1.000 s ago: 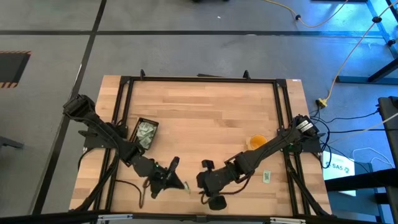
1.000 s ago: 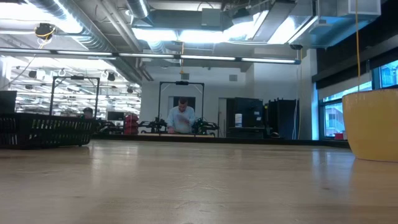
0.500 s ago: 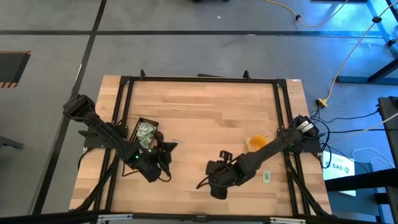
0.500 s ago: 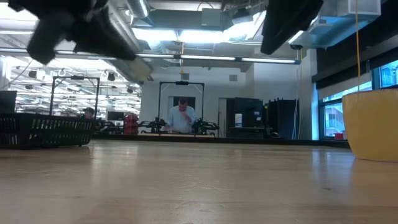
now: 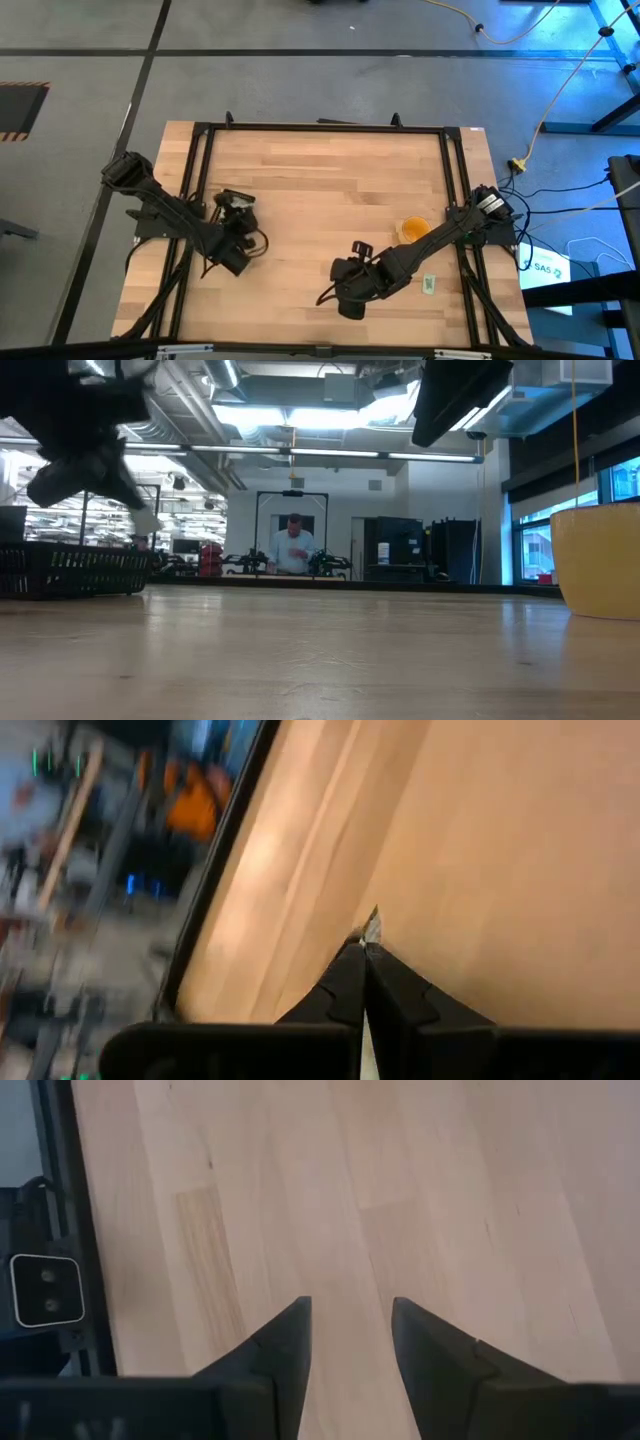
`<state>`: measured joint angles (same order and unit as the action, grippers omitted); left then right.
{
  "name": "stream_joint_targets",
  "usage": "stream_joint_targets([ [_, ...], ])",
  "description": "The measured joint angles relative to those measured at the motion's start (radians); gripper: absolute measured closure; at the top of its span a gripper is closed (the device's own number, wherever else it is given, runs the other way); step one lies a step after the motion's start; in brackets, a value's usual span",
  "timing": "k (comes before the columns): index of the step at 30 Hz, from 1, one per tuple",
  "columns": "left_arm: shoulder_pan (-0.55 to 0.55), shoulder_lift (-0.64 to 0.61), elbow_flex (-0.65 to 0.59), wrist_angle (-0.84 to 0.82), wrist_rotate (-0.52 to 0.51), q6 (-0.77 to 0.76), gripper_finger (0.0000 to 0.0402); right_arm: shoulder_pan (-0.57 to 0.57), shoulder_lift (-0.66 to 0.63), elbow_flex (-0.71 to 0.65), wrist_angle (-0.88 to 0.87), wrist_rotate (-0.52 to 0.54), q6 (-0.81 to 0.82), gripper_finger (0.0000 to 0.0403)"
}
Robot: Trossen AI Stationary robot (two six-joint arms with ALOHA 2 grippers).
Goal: Pick and place Stevia / Truvia into bins
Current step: Put the truvia packet into the black bin, then put the stevia packet into the black bin
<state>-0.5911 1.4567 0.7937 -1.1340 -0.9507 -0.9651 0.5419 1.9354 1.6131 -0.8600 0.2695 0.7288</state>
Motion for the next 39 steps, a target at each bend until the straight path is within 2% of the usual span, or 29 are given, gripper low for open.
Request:
stream_joint_targets([
  [4, 0.019, 0.000, 0.000, -0.177, 0.080, -0.205, 0.0399, 0.000, 0.000, 0.000, 0.004, 0.000, -0.008, 0.0260],
  [7, 0.030, 0.000, 0.000, -0.233, 0.132, -0.262, 0.0399, 0.000, 0.000, 0.000, 0.004, 0.000, -0.009, 0.0260],
  [12, 0.056, 0.010, 0.000, -0.228, 0.159, -0.254, 0.0398, 0.000, 0.001, 0.000, 0.004, 0.000, -0.012, 0.0260],
  [19, 0.099, 0.099, 0.000, -0.228, 0.166, -0.205, 0.0398, 0.000, 0.001, 0.000, 0.004, 0.000, -0.012, 0.0260],
  [25, 0.110, 0.167, 0.000, -0.223, 0.255, -0.202, 0.0398, 0.000, 0.001, 0.000, 0.004, 0.001, -0.024, 0.0260],
  [28, 0.110, 0.179, 0.000, -0.223, 0.268, -0.220, 0.0396, 0.000, 0.001, 0.000, 0.004, 0.001, -0.029, 0.0260],
  [39, 0.109, 0.133, 0.040, -0.229, 0.271, -0.184, 0.0329, 0.000, 0.002, 0.000, 0.003, 0.001, -0.031, 0.0260],
])
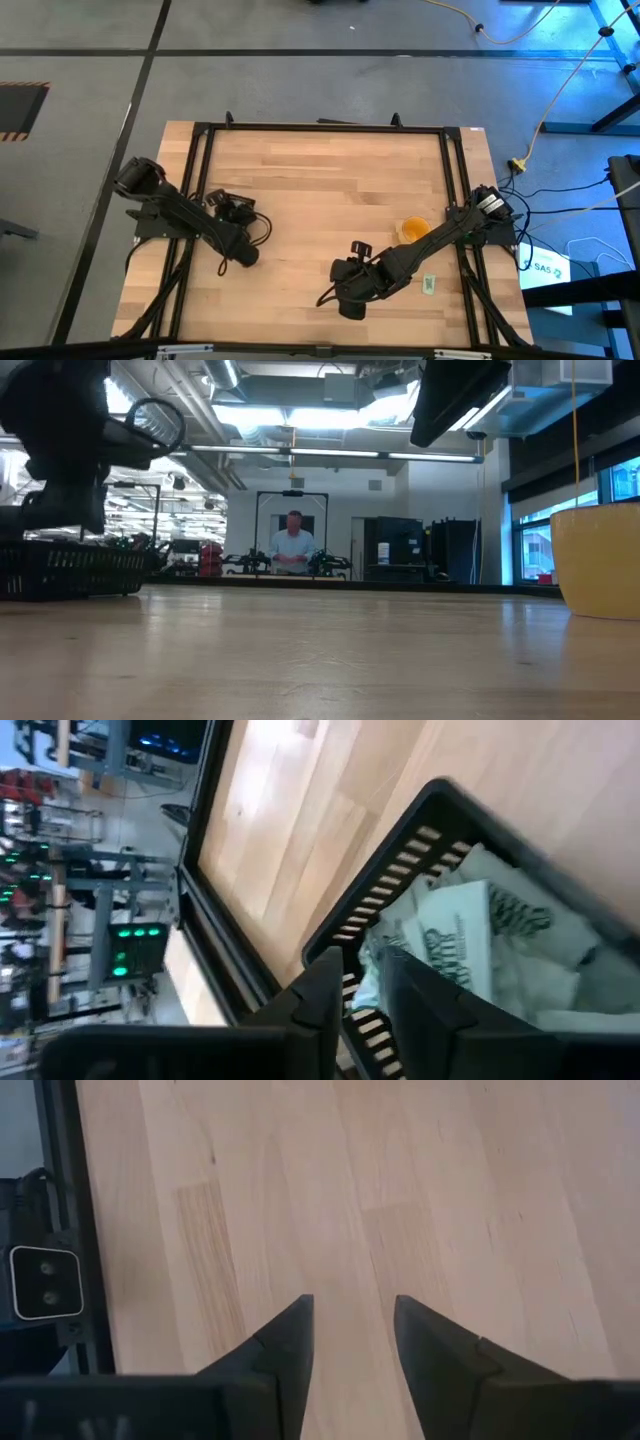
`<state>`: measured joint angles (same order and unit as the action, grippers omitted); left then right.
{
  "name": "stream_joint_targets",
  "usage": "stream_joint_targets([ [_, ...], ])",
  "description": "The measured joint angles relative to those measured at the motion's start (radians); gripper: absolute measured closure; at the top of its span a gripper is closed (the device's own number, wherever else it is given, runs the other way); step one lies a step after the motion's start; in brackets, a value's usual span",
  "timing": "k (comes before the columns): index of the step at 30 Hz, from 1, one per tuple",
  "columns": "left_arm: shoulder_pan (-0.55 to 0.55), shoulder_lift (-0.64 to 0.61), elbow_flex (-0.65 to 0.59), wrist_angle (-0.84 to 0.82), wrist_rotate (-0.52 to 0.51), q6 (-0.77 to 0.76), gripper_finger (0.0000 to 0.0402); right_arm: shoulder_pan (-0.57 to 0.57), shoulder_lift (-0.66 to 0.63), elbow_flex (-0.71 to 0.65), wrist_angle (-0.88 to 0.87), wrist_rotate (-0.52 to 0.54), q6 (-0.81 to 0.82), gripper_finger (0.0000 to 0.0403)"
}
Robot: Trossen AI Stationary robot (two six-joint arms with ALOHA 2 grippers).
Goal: Pick and place Stevia / Truvia into bins
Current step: Put the stevia packet into the black bin
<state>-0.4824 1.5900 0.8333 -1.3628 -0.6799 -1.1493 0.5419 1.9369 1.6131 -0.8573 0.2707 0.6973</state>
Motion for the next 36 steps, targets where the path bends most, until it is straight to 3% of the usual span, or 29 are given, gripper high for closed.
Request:
stream_joint_targets([
  [6, -0.008, -0.026, 0.067, 0.013, 0.001, 0.003, 0.0323, 0.008, -0.012, 0.000, -0.029, -0.033, 0.022, 0.0260],
  [11, -0.035, -0.030, 0.088, 0.182, 0.001, 0.043, 0.0330, 0.048, -0.022, 0.003, -0.197, -0.037, 0.185, 0.0260],
  [17, -0.068, -0.030, 0.088, 0.565, 0.001, 0.353, 0.0337, 0.128, -0.015, 0.002, -0.446, -0.039, 0.528, 0.0260],
  [25, -0.079, -0.030, 0.088, 1.063, 0.008, 0.746, 0.0341, 0.244, -0.015, -0.012, -0.548, -0.075, 0.970, 0.0260],
  [28, -0.079, -0.030, 0.088, 1.156, 0.010, 0.841, 0.0341, 0.282, -0.016, -0.063, -0.564, -0.133, 1.141, 0.0260],
  [32, -0.077, -0.030, 0.088, 1.193, 0.010, 0.874, 0.0344, 0.320, -0.015, -0.168, -0.532, -0.295, 1.282, 0.0260],
  [36, -0.077, -0.030, 0.088, 1.195, 0.009, 0.875, 0.0345, 0.336, -0.015, -0.256, -0.464, -0.321, 1.338, 0.0260],
])
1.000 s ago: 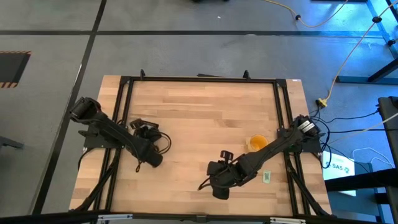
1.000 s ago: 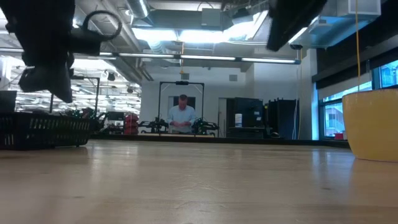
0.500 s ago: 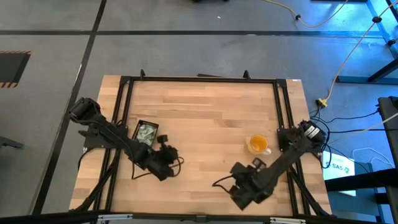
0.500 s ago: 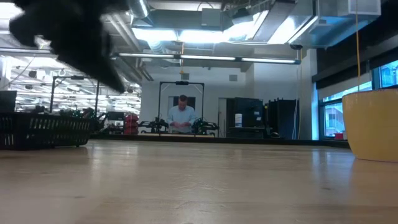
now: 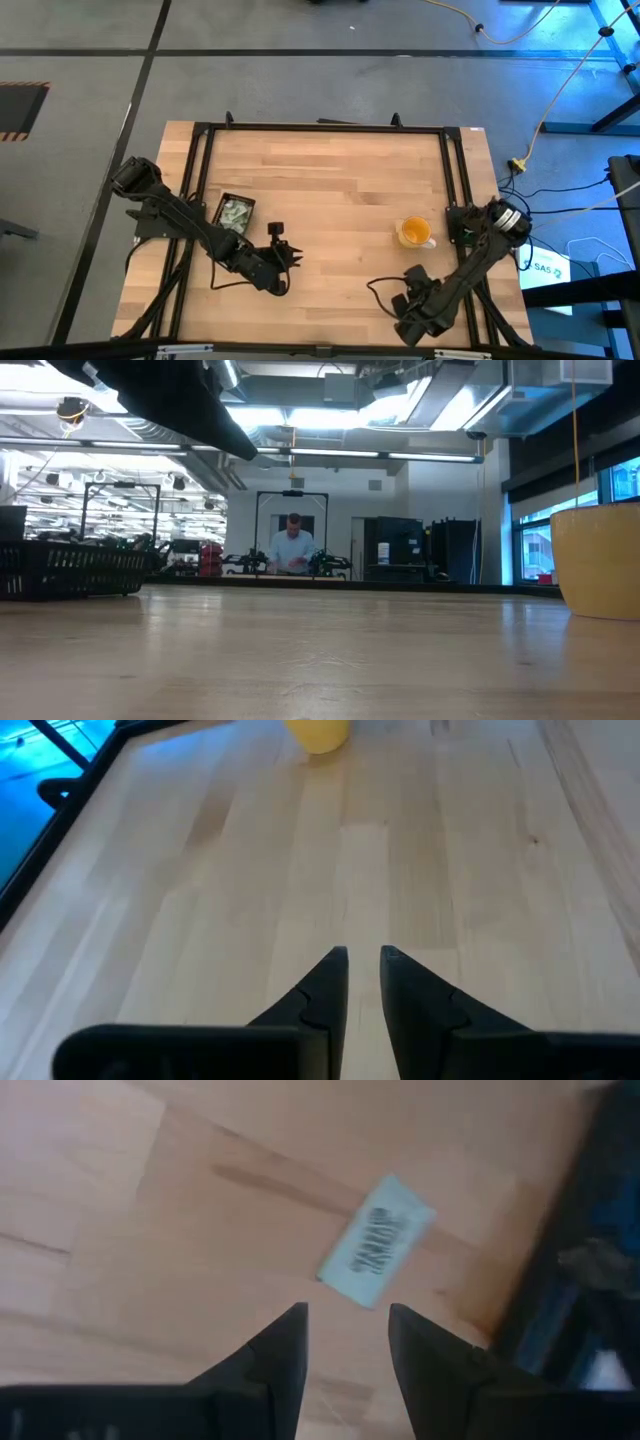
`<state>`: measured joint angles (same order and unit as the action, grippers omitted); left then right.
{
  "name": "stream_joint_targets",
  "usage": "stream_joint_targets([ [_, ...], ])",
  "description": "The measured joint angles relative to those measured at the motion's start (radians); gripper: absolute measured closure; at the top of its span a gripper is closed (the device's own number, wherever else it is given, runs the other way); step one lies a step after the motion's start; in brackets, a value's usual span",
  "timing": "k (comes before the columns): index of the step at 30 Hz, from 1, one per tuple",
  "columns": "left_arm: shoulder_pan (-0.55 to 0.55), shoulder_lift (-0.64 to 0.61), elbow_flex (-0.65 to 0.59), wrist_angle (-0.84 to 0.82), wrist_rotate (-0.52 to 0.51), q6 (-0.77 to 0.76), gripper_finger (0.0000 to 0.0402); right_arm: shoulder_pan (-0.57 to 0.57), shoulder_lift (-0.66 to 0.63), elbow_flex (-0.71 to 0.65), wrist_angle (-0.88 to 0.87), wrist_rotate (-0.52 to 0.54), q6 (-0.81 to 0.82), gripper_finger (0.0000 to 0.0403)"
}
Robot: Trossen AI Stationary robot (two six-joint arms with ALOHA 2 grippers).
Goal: Pick and place Stevia / Truvia into bins
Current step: Put the stevia packet into the black bin
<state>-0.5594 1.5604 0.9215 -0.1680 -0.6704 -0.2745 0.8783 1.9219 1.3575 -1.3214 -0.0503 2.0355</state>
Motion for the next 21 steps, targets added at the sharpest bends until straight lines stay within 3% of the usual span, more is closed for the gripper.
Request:
stream_joint_targets([
  [13, 0.000, 0.000, 0.000, 0.001, 0.000, 0.000, 0.0350, 0.004, -0.006, -0.181, 0.226, 0.001, 0.038, 0.0260],
  [21, 0.001, 0.000, 0.000, 0.004, 0.000, -0.001, 0.0348, 0.029, -0.094, -0.306, 0.344, 0.006, 0.114, 0.0260],
])
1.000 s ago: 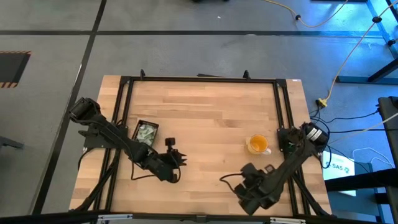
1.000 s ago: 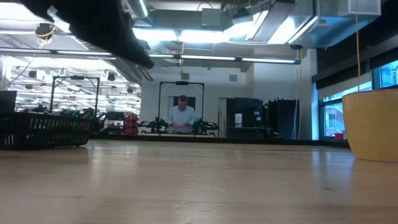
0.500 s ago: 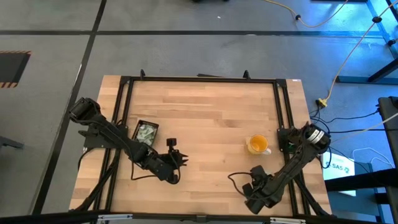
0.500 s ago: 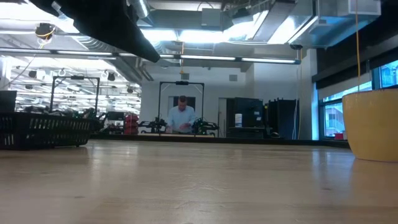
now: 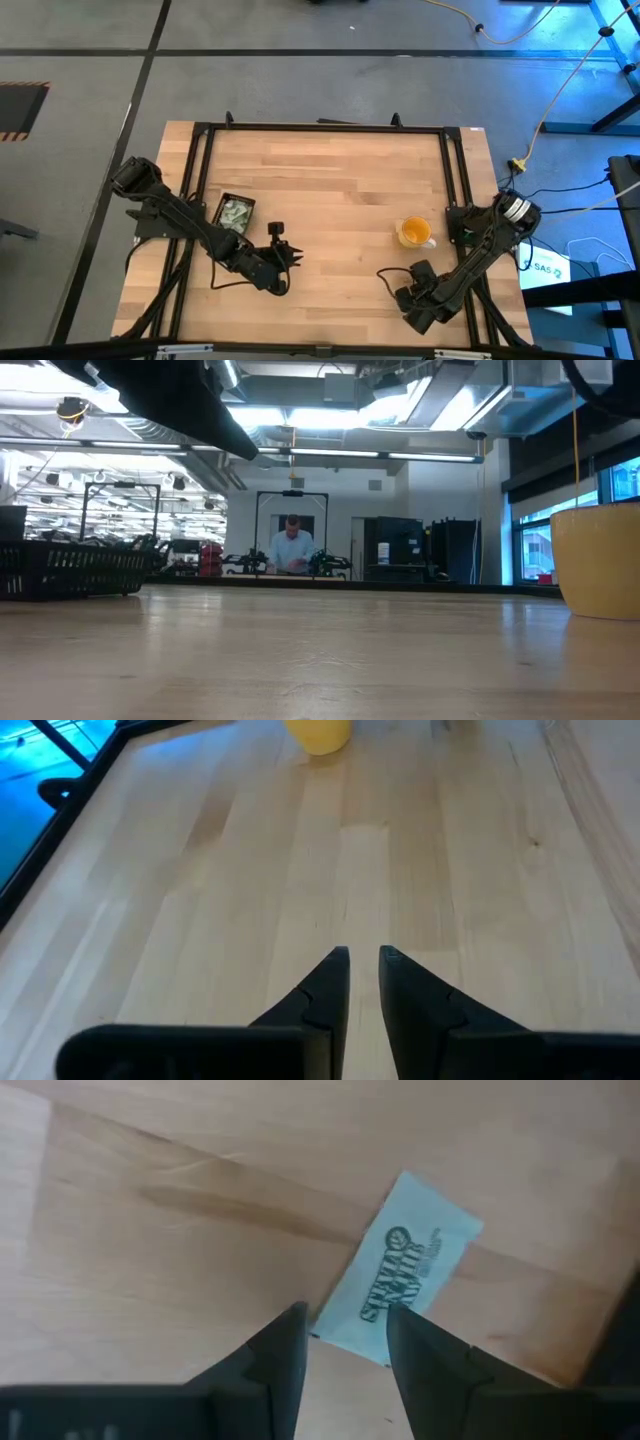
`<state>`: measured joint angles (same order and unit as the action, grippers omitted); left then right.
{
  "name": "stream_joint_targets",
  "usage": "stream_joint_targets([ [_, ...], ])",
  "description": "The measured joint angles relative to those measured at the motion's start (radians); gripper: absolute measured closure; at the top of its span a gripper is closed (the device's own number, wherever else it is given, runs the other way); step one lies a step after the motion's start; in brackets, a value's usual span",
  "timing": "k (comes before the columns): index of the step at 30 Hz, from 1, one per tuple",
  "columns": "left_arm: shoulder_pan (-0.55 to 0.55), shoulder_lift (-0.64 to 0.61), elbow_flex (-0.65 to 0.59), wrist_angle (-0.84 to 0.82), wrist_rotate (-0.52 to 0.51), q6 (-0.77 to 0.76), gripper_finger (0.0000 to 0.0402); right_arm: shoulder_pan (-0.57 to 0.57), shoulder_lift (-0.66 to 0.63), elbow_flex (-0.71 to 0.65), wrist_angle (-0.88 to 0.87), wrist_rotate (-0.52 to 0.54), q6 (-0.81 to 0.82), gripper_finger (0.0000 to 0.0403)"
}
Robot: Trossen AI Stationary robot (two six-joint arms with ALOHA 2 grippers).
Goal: Pick and place Stevia / Truvia into bins
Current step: Put the stevia packet into the black bin
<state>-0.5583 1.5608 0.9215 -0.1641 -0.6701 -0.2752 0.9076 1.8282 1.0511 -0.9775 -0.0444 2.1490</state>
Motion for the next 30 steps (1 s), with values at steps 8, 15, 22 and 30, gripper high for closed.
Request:
stream_joint_targets([
  [8, 0.000, 0.000, 0.000, 0.001, 0.000, 0.000, 0.0354, 0.008, -0.057, -0.115, 0.143, 0.009, 0.021, 0.0280],
  [15, 0.000, 0.000, 0.000, 0.001, -0.001, 0.000, 0.0354, 0.006, -0.080, -0.111, 0.129, 0.005, 0.017, 0.0324],
  [22, 0.000, 0.000, 0.000, 0.000, -0.002, 0.000, 0.0354, 0.007, -0.080, -0.112, 0.119, 0.014, -0.011, 0.0350],
  [30, 0.000, 0.000, 0.000, 0.000, -0.003, 0.001, 0.0355, 0.007, -0.077, -0.092, 0.106, 0.020, -0.070, 0.0367],
])
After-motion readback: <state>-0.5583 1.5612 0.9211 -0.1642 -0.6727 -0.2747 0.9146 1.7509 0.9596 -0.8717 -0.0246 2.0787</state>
